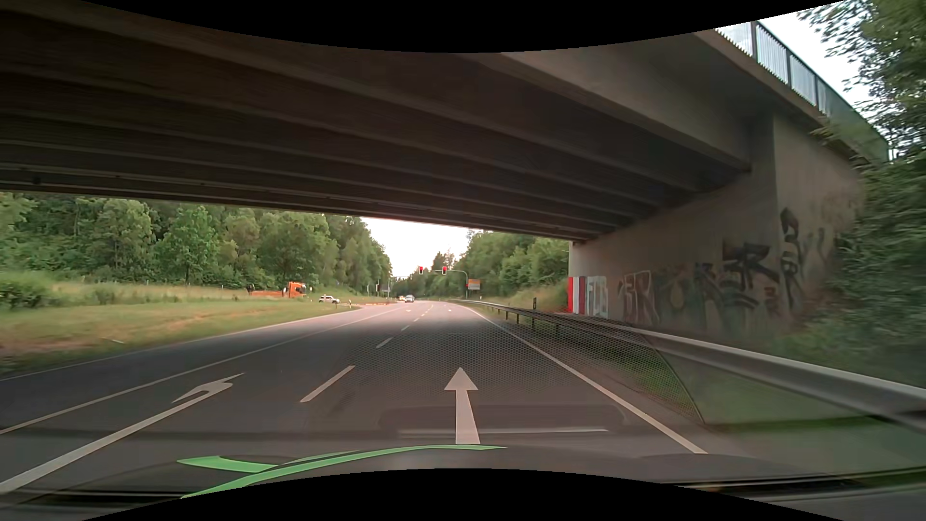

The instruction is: Follow the waypoints while adhering to traffic rules and regulations

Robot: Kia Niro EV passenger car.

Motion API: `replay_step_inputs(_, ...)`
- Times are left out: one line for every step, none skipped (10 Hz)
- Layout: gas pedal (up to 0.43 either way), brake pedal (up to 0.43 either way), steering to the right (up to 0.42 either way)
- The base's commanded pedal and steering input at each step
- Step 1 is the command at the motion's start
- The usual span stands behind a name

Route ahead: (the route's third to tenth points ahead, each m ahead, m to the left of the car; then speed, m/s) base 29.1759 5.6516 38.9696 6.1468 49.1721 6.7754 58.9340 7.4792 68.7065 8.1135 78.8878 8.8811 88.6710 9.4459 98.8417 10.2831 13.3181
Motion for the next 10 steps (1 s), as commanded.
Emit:
replay_step_inputs(0.000,0.134,-0.004)
replay_step_inputs(0.000,0.122,-0.004)
replay_step_inputs(0.000,0.122,-0.004)
replay_step_inputs(0.000,0.116,-0.004)
replay_step_inputs(0.000,0.116,-0.004)
replay_step_inputs(0.000,0.110,-0.004)
replay_step_inputs(0.000,0.110,-0.004)
replay_step_inputs(0.000,0.104,-0.004)
replay_step_inputs(0.000,0.104,-0.004)
replay_step_inputs(0.000,0.104,-0.004)
